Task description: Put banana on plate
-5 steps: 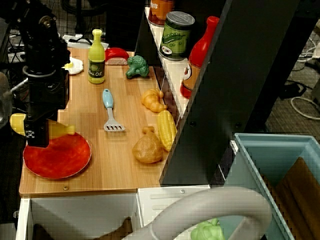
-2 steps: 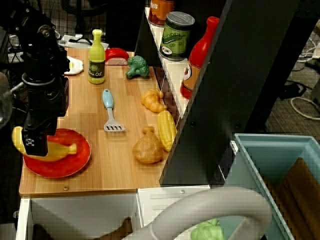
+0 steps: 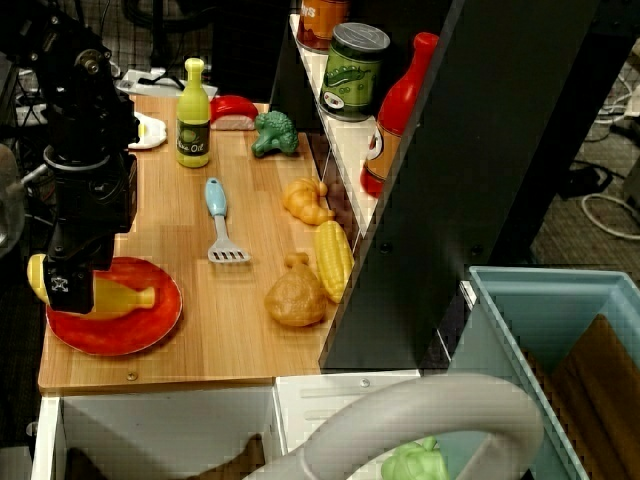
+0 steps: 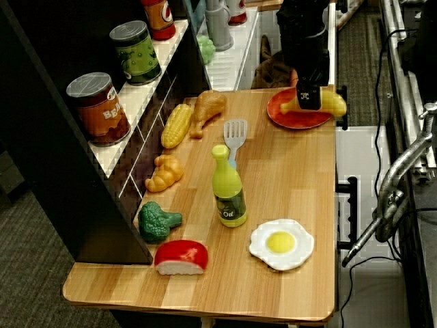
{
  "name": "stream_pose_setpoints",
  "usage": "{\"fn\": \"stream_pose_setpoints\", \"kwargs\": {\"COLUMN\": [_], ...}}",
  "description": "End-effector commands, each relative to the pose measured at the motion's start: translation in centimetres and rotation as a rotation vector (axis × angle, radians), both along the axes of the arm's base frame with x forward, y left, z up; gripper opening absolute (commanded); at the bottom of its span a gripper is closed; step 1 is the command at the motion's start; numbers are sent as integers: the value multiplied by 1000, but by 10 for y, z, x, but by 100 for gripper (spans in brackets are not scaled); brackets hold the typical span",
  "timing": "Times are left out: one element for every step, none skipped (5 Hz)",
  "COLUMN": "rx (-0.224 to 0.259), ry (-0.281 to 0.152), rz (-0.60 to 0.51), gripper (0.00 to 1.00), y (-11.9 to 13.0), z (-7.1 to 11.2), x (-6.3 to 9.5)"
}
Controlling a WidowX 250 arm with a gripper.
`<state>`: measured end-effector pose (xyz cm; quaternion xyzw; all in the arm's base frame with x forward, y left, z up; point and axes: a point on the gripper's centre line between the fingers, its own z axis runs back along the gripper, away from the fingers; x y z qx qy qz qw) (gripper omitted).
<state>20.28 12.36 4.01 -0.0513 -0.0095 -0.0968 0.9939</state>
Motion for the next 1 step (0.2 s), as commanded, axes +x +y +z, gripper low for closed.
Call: {"fn": "stream_pose_setpoints", "kwargs": {"rx": [12], "ry": [-21], "rz": [0], "gripper": [100], "y": [3], "z": [5], "x": [2]}}
